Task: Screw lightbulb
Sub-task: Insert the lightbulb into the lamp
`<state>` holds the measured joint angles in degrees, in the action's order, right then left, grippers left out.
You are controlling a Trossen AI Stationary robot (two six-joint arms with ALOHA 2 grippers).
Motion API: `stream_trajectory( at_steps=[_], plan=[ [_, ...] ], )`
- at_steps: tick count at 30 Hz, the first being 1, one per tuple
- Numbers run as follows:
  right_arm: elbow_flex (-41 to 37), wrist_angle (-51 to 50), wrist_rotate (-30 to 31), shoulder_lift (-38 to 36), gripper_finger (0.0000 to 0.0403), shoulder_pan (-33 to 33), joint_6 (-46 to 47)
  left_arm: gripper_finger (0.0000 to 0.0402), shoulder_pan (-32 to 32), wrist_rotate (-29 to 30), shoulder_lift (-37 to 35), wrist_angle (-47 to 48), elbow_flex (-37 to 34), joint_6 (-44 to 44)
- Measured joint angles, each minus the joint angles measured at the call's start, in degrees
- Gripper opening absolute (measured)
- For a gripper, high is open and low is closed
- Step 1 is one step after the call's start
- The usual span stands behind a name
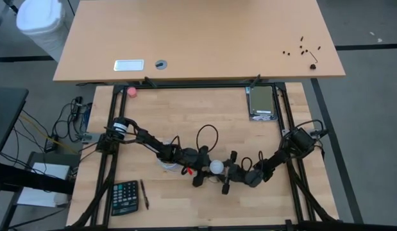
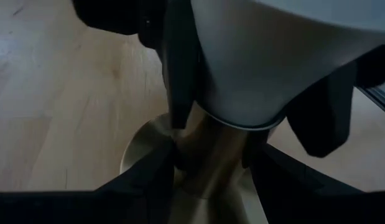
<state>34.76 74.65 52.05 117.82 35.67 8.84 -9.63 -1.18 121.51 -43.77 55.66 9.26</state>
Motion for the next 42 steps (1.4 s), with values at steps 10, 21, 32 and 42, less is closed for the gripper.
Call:
stream_trajectory(
  at_steps=[10, 21, 32, 42],
  plan=[
    [7.1, -13.1, 11.6, 0.2, 0.0181, 1.2, 7.1, 0.0198, -0.4, 2.3, 0.0, 0.0, 0.0, 0.2],
    [10.6, -22.0, 16.2, 0.3, 0.0187, 1.6, 9.9, 0.0198, -0.6, 3.3, 0.0, -0.1, 0.0, 0.0],
    [6.1, -15.1, 11.2, -0.5, 0.0329, 1.7, 8.9, 0.0198, -0.6, 3.5, 0.1, -0.1, 0.1, -0.3],
    [-7.8, -12.9, -7.1, -13.7, 0.0359, 1.0, 2.4, 0.0198, -0.3, 1.5, 0.2, -0.2, 0.2, -1.8]
  ],
)
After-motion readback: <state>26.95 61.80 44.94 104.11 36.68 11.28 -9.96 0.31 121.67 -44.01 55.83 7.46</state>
